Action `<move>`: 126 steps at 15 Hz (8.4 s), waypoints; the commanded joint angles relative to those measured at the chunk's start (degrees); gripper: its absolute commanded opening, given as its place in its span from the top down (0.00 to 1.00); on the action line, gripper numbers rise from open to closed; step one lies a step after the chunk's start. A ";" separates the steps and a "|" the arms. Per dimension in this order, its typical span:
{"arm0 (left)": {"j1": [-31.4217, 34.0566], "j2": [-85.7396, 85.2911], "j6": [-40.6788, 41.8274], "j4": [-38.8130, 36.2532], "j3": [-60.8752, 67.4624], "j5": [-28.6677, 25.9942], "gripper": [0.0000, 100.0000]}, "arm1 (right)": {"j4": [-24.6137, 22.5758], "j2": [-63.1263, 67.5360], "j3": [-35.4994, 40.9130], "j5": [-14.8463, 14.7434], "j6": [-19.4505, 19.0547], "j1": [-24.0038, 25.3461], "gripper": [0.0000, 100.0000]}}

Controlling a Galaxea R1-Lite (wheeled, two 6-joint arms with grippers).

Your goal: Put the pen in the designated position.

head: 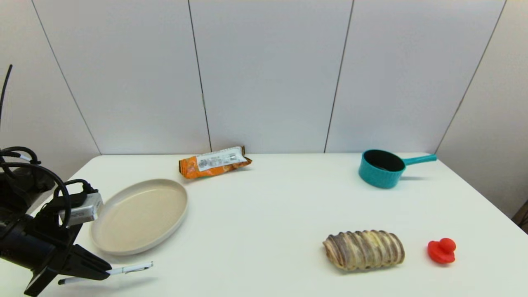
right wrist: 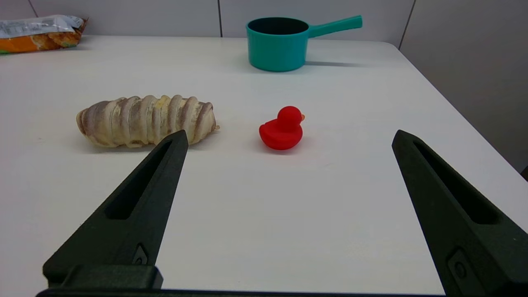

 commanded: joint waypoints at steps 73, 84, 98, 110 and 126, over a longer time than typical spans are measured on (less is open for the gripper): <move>-0.06 3.98 0.35 -12.76 5.69 0.40 1.00 | 0.06 0.00 -0.04 0.03 -0.02 0.02 0.00; -0.06 3.98 0.35 -12.94 5.60 0.40 1.00 | 0.06 0.00 0.05 0.03 -0.02 -0.07 0.00; -0.15 5.38 0.35 -13.11 4.72 0.40 1.00 | -0.03 0.00 0.05 0.03 -0.02 0.02 0.00; -0.23 5.29 0.44 -12.85 4.46 0.31 1.00 | -0.03 0.00 0.05 0.03 -0.02 0.02 0.00; -0.23 3.36 1.06 -10.65 7.36 -2.68 0.00 | 0.06 0.00 0.05 0.03 -0.02 -0.07 0.00</move>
